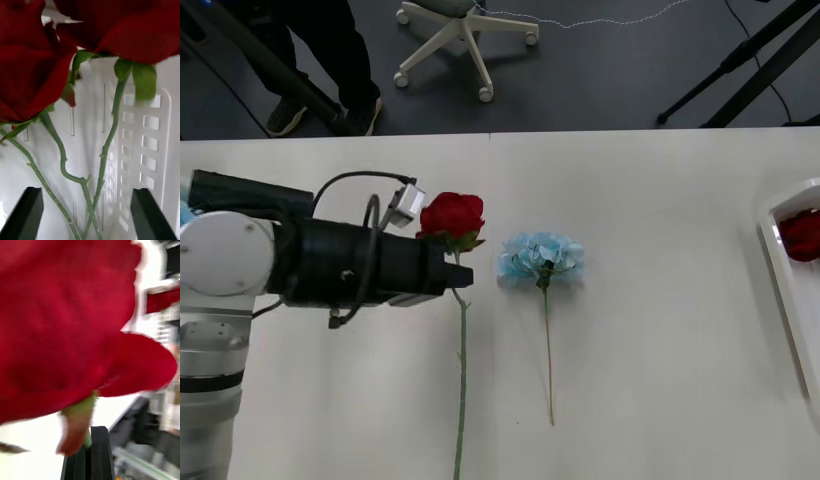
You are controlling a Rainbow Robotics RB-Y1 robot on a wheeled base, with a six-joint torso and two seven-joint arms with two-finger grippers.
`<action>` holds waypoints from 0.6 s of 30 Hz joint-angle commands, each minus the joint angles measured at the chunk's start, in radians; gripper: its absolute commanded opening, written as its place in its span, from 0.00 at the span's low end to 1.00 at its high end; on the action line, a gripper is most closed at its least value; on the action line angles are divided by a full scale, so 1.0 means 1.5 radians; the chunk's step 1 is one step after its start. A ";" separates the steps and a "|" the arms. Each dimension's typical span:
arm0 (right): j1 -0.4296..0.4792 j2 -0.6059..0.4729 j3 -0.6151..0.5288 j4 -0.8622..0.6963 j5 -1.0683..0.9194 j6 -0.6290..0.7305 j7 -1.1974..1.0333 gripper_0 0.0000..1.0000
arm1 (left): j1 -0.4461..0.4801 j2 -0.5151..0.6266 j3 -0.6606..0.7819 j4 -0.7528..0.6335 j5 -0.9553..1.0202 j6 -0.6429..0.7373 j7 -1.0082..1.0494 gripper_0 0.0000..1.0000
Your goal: Put the red flowers into the right box and the blue flowers into the left box
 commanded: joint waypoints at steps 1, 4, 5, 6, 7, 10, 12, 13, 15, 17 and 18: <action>-0.038 -0.035 0.007 -0.008 -0.018 0.019 0.012 0.96 | -0.023 0.015 0.033 -0.018 0.082 0.001 -0.145 0.00; -0.059 -0.040 0.004 -0.008 -0.056 0.066 0.021 1.00 | -0.023 0.013 0.043 -0.009 0.188 -0.022 -0.210 0.00; -0.064 -0.042 0.004 -0.009 -0.065 0.074 0.023 1.00 | -0.024 0.013 0.044 -0.004 0.207 -0.027 -0.221 0.00; -0.072 -0.046 0.003 -0.009 -0.081 0.094 0.028 1.00 | -0.023 0.013 0.043 0.006 0.249 -0.035 -0.248 0.00; -0.079 -0.050 0.004 -0.011 -0.099 0.110 0.033 1.00 | -0.023 0.012 0.043 0.015 0.286 -0.044 -0.268 0.00; -0.088 -0.058 0.003 -0.027 -0.133 0.143 0.044 1.00 | -0.024 0.011 0.043 0.023 0.339 -0.059 -0.307 0.00; -0.090 -0.066 0.003 -0.051 -0.167 0.172 0.051 1.00 | -0.024 0.011 0.041 0.023 0.373 -0.070 -0.331 0.00; -0.089 -0.071 0.004 -0.066 -0.188 0.187 0.055 1.00 | -0.024 0.010 0.037 0.023 0.389 -0.077 -0.343 0.00; -0.089 -0.077 0.004 -0.080 -0.221 0.209 0.062 1.00 | -0.027 0.009 0.033 0.023 0.404 -0.090 -0.345 0.00; -0.089 -0.081 0.003 -0.091 -0.259 0.232 0.072 1.00 | -0.034 0.007 0.027 0.023 0.409 -0.104 -0.345 0.00; -0.089 -0.082 0.002 -0.099 -0.280 0.241 0.089 1.00 | -0.040 0.005 0.022 0.023 0.409 -0.111 -0.345 0.00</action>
